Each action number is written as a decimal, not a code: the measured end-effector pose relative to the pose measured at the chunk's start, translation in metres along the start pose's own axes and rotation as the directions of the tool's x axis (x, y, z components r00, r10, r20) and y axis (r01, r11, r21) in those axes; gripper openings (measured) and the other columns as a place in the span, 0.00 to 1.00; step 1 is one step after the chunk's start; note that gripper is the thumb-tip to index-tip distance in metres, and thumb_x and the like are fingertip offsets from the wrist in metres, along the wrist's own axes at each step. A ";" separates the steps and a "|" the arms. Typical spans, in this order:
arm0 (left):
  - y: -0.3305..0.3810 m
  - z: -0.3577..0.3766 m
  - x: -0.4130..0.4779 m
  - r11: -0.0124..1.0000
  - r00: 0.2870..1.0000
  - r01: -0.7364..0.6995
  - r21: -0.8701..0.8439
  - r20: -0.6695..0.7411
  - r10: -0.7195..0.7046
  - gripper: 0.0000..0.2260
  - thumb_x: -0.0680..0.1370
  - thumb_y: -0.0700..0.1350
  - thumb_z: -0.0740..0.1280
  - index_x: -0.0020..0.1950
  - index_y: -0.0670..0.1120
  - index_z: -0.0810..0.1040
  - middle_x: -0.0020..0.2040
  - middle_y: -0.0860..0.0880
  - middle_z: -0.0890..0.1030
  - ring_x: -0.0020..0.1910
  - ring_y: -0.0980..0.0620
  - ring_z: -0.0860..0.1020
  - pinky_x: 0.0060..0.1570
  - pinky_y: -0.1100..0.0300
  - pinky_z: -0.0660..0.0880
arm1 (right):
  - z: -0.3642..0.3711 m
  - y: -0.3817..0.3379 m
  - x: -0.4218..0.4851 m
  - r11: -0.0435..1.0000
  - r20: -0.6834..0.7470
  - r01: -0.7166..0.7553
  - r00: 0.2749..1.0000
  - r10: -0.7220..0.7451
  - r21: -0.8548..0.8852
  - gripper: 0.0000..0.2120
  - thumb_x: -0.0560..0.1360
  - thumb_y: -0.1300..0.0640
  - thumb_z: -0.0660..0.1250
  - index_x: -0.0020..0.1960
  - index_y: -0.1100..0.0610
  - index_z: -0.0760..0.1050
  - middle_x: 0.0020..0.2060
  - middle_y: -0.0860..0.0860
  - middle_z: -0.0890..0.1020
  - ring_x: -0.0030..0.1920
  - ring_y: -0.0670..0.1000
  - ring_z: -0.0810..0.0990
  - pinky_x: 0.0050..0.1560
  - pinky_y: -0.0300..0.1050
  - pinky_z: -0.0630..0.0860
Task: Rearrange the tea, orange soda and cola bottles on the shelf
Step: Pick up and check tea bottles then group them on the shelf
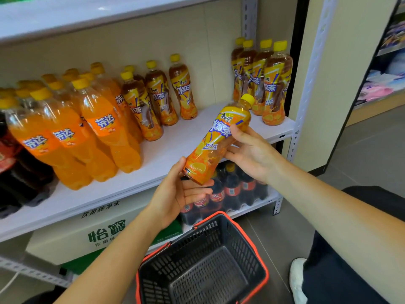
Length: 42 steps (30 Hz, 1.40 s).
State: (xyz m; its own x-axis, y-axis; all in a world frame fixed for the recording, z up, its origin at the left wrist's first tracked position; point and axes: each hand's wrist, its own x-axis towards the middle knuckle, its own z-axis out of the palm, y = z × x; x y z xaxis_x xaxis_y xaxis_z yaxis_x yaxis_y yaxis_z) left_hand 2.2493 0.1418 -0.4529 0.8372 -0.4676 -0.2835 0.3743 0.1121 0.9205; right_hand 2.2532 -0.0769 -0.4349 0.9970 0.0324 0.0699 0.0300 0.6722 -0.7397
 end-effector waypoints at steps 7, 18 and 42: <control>0.014 -0.014 0.000 0.975 0.967 -0.205 0.085 -0.140 0.215 0.11 0.81 0.46 0.66 0.61 0.46 0.83 0.57 0.43 0.86 0.50 0.46 0.86 0.44 0.59 0.82 | -0.003 0.000 -0.002 0.984 -0.081 0.021 0.996 -0.036 -0.178 0.31 0.70 0.53 0.74 0.70 0.59 0.73 0.55 0.56 0.84 0.55 0.57 0.81 0.57 0.57 0.80; 0.036 -0.014 -0.019 0.738 0.792 -0.569 0.363 -0.001 0.611 0.21 0.76 0.39 0.74 0.67 0.50 0.77 0.61 0.48 0.84 0.57 0.47 0.84 0.54 0.55 0.82 | -0.004 0.023 -0.011 0.695 0.171 0.169 0.983 -0.067 -0.699 0.34 0.61 0.60 0.85 0.65 0.51 0.79 0.53 0.51 0.87 0.54 0.52 0.85 0.58 0.45 0.81; 0.026 -0.024 -0.019 0.753 0.785 -0.595 0.281 0.000 0.620 0.08 0.76 0.43 0.72 0.52 0.53 0.88 0.51 0.49 0.88 0.51 0.51 0.86 0.50 0.57 0.83 | -0.006 0.025 -0.018 0.168 0.388 0.411 0.909 -0.153 -0.896 0.39 0.61 0.56 0.86 0.68 0.43 0.75 0.53 0.47 0.76 0.56 0.42 0.78 0.57 0.28 0.70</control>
State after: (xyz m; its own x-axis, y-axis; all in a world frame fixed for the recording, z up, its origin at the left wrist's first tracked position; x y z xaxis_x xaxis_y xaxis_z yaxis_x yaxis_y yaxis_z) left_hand 2.2530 0.1740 -0.4299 0.8889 -0.2974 0.3483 -0.3284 0.1163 0.9374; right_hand 2.2361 -0.0653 -0.4588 0.8739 0.2139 0.4365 0.4786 -0.5362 -0.6953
